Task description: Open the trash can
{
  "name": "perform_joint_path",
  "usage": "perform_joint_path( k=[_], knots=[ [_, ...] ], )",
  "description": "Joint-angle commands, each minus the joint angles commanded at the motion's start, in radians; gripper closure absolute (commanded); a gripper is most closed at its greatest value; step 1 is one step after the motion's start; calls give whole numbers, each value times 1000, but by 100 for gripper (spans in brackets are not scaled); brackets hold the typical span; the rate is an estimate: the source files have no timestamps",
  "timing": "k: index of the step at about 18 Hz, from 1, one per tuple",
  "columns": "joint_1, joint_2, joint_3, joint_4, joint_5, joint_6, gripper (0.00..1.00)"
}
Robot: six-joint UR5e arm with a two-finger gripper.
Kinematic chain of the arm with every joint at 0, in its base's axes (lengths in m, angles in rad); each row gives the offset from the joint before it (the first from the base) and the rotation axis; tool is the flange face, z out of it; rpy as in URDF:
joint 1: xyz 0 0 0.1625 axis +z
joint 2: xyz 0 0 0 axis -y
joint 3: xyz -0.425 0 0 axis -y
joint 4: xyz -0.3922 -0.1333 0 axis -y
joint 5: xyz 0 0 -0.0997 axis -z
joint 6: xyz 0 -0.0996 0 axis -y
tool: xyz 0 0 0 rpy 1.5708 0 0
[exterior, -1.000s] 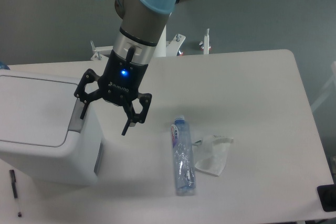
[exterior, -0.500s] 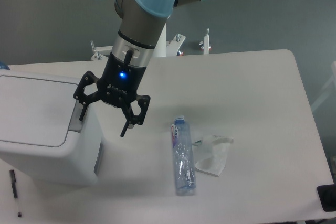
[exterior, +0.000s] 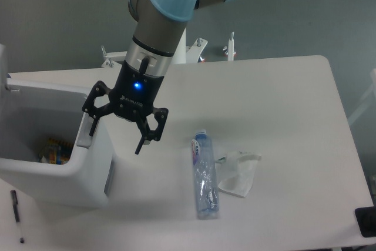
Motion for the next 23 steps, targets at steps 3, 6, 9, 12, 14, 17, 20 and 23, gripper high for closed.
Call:
perform_joint_path(
  k=[3, 6, 9, 12, 14, 17, 20, 23],
  knots=[
    [2, 5, 12, 0, 0, 2, 0],
    [15, -5, 46, 2, 2, 8, 0],
    [55, -15, 80, 0, 2, 8, 0],
    [92, -15, 69, 3, 2, 24, 0],
    [101, -23, 71, 0, 3, 57, 0],
    [115, -57, 89, 0, 11, 109, 0],
    [164, -87, 91, 0, 83, 161, 0],
    [207, -106, 84, -5, 146, 205, 0]
  ],
)
